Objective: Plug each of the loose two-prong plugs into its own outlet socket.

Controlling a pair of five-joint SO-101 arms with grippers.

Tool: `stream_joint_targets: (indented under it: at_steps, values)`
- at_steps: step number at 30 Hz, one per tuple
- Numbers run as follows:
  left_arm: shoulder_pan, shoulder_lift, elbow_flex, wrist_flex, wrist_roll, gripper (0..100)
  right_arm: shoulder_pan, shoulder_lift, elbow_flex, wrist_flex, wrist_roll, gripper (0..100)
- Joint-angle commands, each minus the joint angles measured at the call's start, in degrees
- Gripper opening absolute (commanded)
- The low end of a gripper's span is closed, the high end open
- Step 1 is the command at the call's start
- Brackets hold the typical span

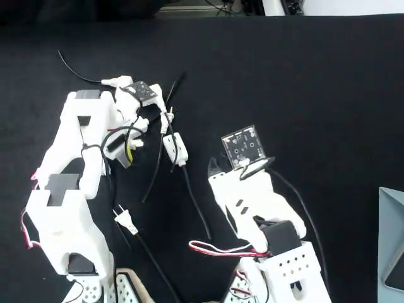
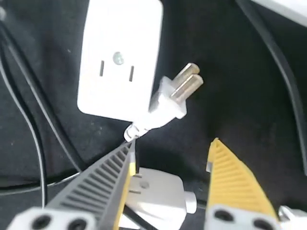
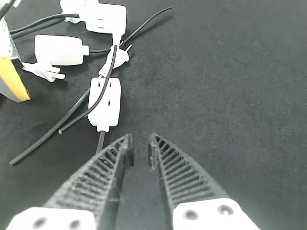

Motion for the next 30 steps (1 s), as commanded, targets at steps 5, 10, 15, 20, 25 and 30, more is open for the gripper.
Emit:
stream_joint_targets:
  at_steps: [5, 10, 15, 20, 25, 30]
  values:
    - [5.8, -3.3, 6.4, -4.0, -0.2, 10, 0.3, 0.1, -0.1, -1.9, -0.2, 6.0]
    - [10.9, -4.5, 9.5, -0.6, -0.2, 3, 0.5, 0.1, -0.1, -1.8, 0.0, 6.0]
    - [14.5, -13.6, 15.7, 0.5, 0.9, 3, 1.4, 0.1, -0.4, -1.8, 0.4, 6.0]
    - [21.1, -26.5, 23.4, 0.4, 4.2, 3, 9.5, 0.1, -3.2, -1.8, 1.7, 6.0]
    - [25.5, -34.4, 29.4, -4.9, 8.0, 3, 12.3, 0.1, -3.8, -1.7, 2.7, 6.0]
    - [19.6, -39.6, 30.4, -5.4, 13.3, 16, 12.2, 0.1, -3.8, -1.7, 2.5, 6.2]
